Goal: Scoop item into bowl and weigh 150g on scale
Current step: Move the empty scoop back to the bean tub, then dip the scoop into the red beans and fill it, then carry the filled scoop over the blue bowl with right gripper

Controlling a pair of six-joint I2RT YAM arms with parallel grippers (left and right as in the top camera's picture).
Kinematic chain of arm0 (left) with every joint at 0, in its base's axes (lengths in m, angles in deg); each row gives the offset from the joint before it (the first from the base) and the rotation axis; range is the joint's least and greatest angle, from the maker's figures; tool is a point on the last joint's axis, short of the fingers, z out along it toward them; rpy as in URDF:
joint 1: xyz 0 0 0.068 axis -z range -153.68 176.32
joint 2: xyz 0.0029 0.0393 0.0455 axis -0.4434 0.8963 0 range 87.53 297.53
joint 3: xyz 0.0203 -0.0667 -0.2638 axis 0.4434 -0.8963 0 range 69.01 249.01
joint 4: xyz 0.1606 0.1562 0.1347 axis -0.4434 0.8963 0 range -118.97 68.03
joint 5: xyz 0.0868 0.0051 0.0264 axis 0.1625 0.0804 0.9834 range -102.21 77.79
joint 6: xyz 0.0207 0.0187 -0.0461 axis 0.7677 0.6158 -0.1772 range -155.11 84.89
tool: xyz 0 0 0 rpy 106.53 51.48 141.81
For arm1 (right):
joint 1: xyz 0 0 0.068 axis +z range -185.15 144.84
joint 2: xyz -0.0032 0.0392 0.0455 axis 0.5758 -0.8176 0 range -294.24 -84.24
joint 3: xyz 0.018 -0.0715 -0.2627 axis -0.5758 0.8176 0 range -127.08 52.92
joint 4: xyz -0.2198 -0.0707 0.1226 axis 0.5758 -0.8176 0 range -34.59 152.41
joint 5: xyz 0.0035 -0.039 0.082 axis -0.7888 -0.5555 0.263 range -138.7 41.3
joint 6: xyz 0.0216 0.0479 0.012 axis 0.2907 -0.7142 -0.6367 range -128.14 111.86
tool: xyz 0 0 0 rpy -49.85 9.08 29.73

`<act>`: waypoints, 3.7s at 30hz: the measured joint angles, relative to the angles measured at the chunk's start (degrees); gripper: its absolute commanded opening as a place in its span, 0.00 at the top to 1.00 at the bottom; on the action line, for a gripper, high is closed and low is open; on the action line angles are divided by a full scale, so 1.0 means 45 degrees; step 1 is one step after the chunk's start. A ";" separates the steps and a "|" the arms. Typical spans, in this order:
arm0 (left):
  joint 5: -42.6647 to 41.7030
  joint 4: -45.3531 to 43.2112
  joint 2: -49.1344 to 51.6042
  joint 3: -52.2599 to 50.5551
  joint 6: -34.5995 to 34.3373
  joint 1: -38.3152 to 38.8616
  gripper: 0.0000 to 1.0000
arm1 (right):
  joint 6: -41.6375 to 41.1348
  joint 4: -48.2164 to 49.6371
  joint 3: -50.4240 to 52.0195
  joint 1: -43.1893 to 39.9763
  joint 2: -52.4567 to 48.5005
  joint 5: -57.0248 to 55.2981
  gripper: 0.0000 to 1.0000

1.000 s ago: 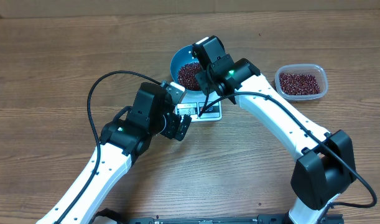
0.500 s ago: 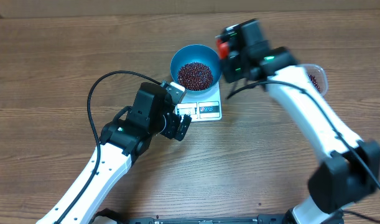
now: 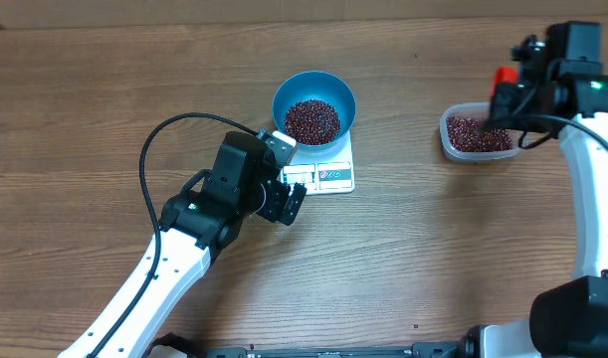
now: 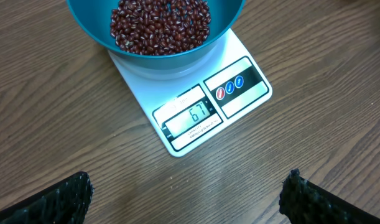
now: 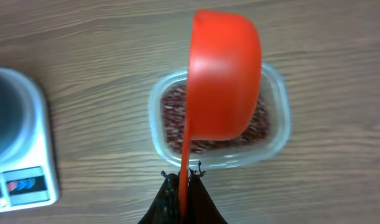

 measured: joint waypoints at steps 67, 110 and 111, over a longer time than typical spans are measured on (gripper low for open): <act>0.0000 0.0000 0.0000 0.0000 0.0000 -0.0005 0.01 | 0.1005 0.0675 0.1428 -0.2890 -0.3959 0.6455 0.96; 0.0000 0.0000 0.0000 0.0000 0.0000 0.0000 0.00 | 0.2880 -0.0238 0.0384 -0.0491 -0.3614 1.2458 0.96; 0.0000 0.0005 0.0000 0.0000 0.0000 0.0000 0.00 | 0.2599 0.0141 0.0369 -0.0024 -0.3614 1.2458 0.96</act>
